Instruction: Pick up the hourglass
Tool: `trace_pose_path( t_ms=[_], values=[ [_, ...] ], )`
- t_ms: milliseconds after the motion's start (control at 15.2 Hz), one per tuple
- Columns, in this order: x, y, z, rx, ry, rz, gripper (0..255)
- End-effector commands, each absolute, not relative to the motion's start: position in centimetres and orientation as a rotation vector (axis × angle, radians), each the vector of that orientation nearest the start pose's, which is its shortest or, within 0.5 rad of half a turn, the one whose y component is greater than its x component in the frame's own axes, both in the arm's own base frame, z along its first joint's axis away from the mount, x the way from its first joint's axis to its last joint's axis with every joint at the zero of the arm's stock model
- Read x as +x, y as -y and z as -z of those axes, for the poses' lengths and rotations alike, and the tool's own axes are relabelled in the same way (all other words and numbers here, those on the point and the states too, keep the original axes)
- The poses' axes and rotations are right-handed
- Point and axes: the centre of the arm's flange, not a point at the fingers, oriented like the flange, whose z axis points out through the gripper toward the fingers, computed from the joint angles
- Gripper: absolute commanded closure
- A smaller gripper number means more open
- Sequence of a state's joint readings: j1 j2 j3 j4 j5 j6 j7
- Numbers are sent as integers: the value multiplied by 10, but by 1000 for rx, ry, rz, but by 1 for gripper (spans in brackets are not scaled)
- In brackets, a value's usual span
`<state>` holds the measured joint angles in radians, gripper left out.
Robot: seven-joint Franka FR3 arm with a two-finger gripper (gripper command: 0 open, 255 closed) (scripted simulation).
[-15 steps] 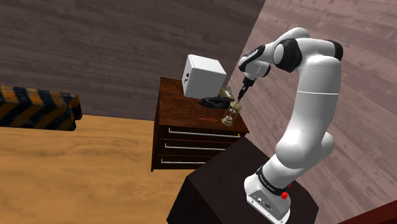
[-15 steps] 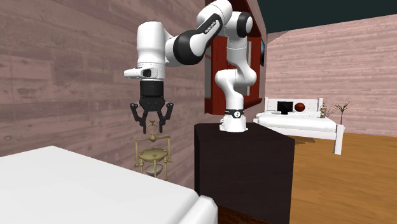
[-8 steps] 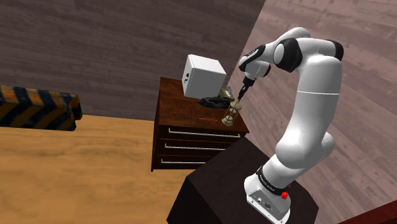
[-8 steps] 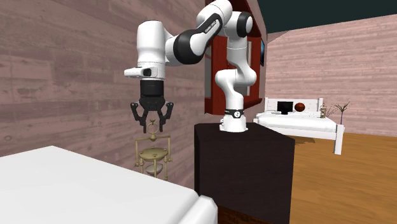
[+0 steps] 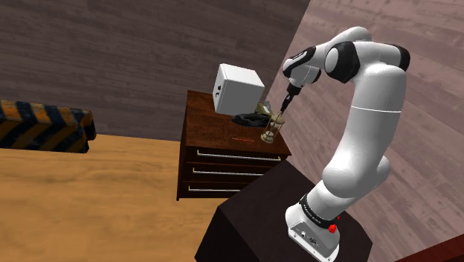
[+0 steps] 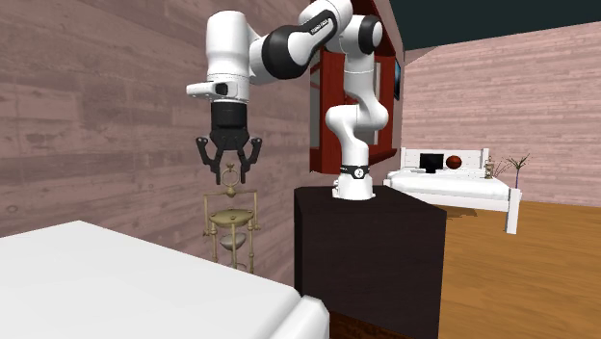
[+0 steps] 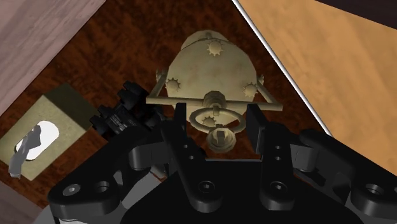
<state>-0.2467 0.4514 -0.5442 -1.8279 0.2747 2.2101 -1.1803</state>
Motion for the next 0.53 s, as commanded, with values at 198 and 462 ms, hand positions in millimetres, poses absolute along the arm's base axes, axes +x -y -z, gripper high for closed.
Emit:
trace_pose_path(
  t_ms=[198, 462],
  values=[
    [474, 430, -346, -3124, 424, -2, 255],
    [474, 430, -357, -3124, 424, -2, 255]
  ],
)
